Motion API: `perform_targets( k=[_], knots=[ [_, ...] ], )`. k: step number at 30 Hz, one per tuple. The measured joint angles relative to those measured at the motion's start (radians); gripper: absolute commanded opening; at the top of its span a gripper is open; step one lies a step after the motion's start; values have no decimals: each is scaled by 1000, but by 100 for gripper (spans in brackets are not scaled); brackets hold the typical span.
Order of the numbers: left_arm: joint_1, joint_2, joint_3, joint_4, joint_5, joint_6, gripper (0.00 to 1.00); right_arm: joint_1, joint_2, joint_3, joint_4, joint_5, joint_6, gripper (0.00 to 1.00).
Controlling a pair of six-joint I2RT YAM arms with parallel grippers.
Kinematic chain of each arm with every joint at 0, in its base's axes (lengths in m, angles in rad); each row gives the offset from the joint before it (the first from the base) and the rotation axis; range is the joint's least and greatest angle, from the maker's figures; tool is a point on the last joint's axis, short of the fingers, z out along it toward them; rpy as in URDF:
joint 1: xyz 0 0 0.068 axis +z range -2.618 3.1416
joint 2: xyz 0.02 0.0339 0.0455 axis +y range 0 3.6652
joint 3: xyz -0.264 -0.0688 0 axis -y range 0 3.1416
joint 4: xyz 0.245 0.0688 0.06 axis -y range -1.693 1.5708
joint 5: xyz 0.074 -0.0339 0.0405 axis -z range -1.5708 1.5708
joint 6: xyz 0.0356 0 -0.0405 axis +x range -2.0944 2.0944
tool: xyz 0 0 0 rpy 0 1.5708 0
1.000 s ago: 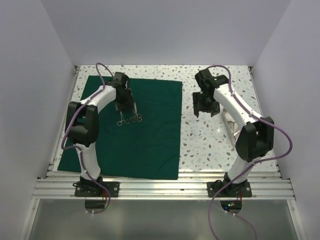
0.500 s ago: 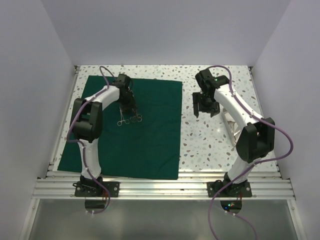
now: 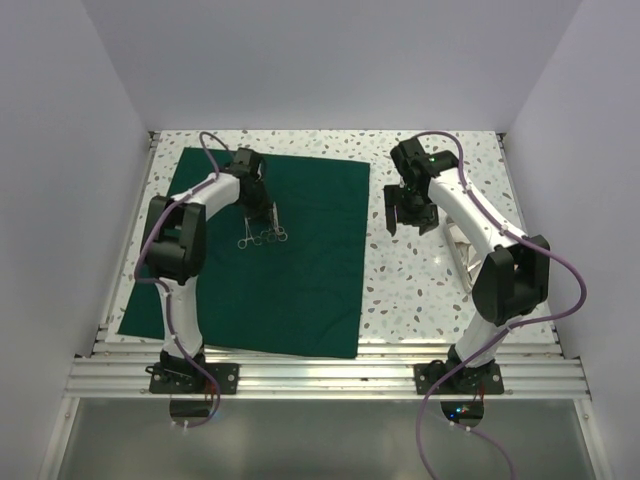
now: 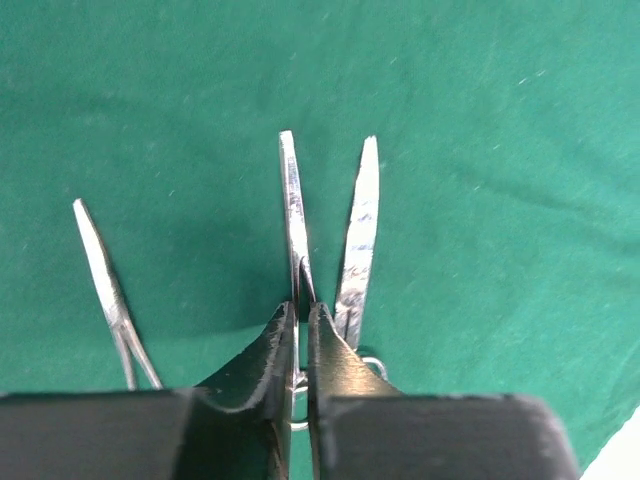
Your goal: Prepare the surgical pack
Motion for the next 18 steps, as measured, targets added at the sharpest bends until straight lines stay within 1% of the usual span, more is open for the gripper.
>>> perform_targets(
  k=[2, 9, 14, 18],
  knots=[
    [-2, 7, 11, 4, 3, 2, 0, 1, 0, 2, -1, -1, 0, 69],
    [-5, 8, 16, 6, -9, 26, 0, 43, 9, 61, -8, -13, 13, 70],
    [-6, -8, 8, -15, -14, 47, 0, 107, 47, 122, 33, -79, 42, 70],
    [-6, -27, 2, -35, -13, 55, 0, 129, 115, 172, 55, -137, 68, 71]
  ],
)
